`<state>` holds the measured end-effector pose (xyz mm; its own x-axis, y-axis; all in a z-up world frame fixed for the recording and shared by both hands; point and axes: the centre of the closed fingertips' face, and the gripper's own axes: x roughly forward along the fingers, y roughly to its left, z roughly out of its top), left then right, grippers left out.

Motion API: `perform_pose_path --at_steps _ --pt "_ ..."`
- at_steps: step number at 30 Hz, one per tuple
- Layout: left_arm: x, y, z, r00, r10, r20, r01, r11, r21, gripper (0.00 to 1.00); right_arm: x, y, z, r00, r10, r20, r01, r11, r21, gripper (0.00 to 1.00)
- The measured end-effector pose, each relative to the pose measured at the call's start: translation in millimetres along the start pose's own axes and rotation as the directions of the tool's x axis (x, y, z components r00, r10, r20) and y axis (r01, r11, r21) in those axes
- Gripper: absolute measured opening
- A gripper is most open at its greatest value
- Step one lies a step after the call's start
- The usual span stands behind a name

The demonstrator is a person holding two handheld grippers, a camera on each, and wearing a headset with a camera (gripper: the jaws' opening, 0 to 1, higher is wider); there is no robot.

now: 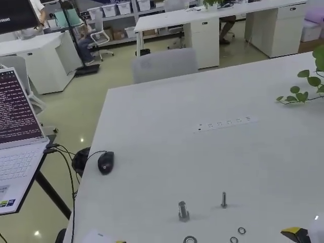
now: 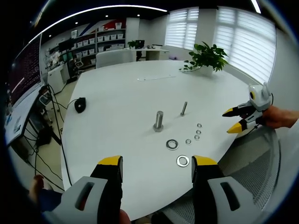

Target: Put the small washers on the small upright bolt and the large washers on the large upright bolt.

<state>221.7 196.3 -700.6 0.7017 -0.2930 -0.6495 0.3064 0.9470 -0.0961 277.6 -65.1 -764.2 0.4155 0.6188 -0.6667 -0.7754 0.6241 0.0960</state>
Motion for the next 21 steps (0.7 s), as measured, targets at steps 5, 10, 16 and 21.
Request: perform_pose_path --at_steps 5,10,16,21 --pt "-0.6 -1.6 1.8 1.0000 0.004 0.002 -0.004 1.000 0.001 0.59 -1.5 -1.0 0.9 1.0000 -0.003 0.006 0.003 1.000 0.003 0.58" --pt "0.7 -6.7 2.8 1.0000 0.002 0.004 -0.002 1.000 0.003 0.59 -4.6 -4.8 3.2 0.9997 -0.013 0.021 0.013 1.000 0.012 0.58" --pt "0.9 -13.1 3.5 1.0000 -0.007 0.006 0.007 1.000 0.016 0.59 -7.9 -4.6 5.0 0.9992 -0.020 0.035 0.019 1.000 0.024 0.57" --pt "-1.4 -17.6 3.8 0.9999 -0.009 0.008 0.009 1.000 0.024 0.59 -8.1 -1.4 5.0 0.9992 -0.013 0.038 0.012 1.000 0.022 0.58"
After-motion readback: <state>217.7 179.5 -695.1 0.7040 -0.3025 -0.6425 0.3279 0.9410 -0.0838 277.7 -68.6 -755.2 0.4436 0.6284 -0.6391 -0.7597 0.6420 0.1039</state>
